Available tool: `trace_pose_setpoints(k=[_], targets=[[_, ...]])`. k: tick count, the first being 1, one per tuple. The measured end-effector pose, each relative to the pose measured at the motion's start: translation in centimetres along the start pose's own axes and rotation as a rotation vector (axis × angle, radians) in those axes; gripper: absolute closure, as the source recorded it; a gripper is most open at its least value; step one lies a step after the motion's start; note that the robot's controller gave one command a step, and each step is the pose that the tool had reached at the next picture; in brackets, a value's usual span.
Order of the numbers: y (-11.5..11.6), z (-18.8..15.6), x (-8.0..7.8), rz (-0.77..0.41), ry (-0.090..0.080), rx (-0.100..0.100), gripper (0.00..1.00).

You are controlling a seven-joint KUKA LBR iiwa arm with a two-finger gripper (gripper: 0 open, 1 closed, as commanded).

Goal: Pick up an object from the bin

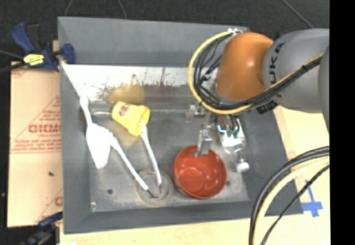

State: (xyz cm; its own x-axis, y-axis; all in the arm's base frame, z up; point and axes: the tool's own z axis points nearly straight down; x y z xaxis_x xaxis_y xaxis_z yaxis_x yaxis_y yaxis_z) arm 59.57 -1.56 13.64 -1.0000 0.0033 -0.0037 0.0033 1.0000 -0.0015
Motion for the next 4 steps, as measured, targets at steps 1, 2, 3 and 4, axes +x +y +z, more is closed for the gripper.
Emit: trace_pose_setpoints(k=[1,2,3,4], targets=[[0.0,0.0,0.0,0.000,0.000,0.000,0.00],[3.2,5.0,-0.8,-0.021,0.001,-0.001,0.00],[2.0,5.5,-1.1,-0.256,-0.005,0.003,0.00],[1.9,4.7,-0.6,-0.192,0.000,-0.001,0.00]])
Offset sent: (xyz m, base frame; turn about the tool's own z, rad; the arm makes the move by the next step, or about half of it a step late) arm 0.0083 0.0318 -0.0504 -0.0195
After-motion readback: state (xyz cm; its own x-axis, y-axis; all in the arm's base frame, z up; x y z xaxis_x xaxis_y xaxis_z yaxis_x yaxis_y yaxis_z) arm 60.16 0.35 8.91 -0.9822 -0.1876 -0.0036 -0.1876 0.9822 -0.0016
